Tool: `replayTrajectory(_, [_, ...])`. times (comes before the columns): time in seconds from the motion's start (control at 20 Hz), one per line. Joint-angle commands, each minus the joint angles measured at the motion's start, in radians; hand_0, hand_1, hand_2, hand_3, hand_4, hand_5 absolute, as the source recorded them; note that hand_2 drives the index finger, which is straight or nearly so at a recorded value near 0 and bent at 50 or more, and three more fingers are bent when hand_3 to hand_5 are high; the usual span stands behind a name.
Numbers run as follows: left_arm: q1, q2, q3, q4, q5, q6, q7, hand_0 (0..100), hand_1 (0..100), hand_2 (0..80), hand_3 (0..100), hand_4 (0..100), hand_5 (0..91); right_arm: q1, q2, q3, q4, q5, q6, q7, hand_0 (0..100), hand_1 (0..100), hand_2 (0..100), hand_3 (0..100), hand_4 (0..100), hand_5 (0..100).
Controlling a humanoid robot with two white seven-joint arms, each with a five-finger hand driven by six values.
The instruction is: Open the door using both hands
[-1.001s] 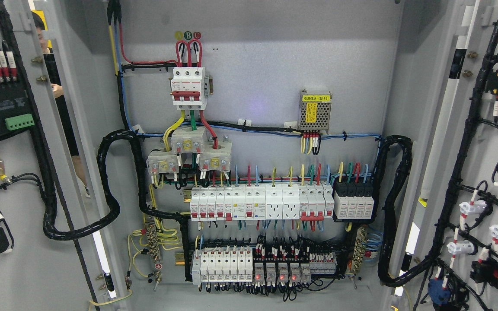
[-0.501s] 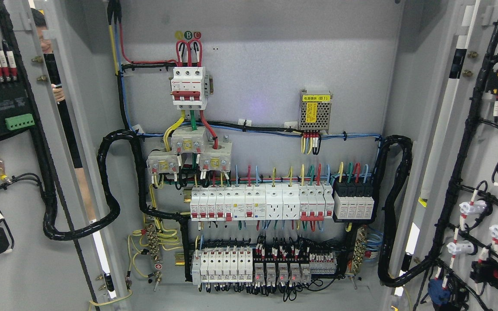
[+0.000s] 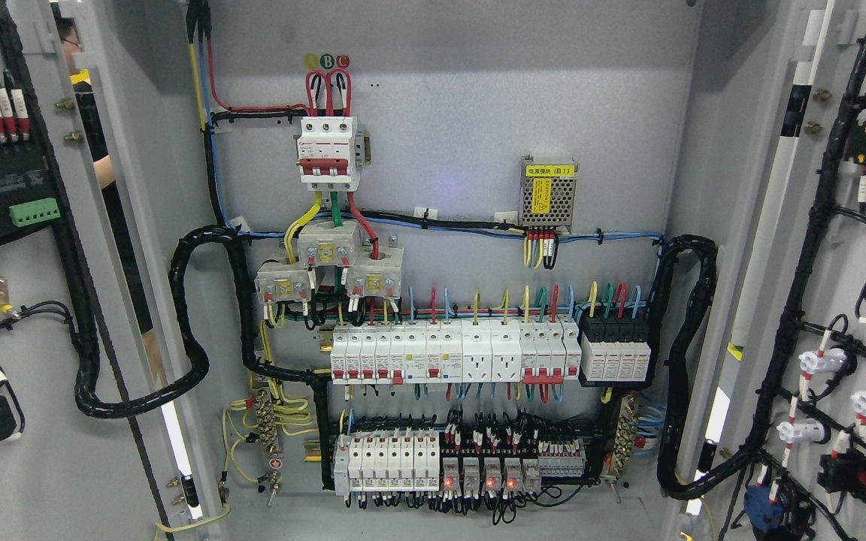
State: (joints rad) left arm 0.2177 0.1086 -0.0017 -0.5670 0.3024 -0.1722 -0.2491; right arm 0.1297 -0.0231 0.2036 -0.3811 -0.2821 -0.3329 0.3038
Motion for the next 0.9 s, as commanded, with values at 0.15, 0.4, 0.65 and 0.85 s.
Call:
replayTrajectory(0.15, [-0.044, -0.07, -0.123, 0.406, -0.152, 0.02, -0.046, 12, 56, 0.0, 0, 0, 0.0, -0.009, -0.003, 0.017, 0.3, 0.018, 0.256, -0.145, 0, 50, 4, 0, 0, 0])
replayTrajectory(0.4, [-0.063, -0.069, -0.121, 0.431, -0.152, 0.062, 0.033, 12, 56, 0.0, 0, 0, 0.0, -0.01, -0.001, 0.014, 0.292, 0.17, 0.302, -0.259, 0, 50, 4, 0, 0, 0])
replayTrajectory(0.65, [-0.077, -0.067, -0.121, 0.432, -0.152, 0.065, 0.099, 12, 56, 0.0, 0, 0, 0.0, -0.01, 0.0, 0.013, 0.291, 0.172, 0.301, -0.308, 0, 50, 4, 0, 0, 0])
replayTrajectory(0.85, [-0.087, -0.067, -0.121, 0.432, -0.151, 0.065, 0.096, 12, 56, 0.0, 0, 0, 0.0, -0.012, -0.001, -0.012, 0.291, 0.17, 0.298, -0.353, 0, 50, 4, 0, 0, 0])
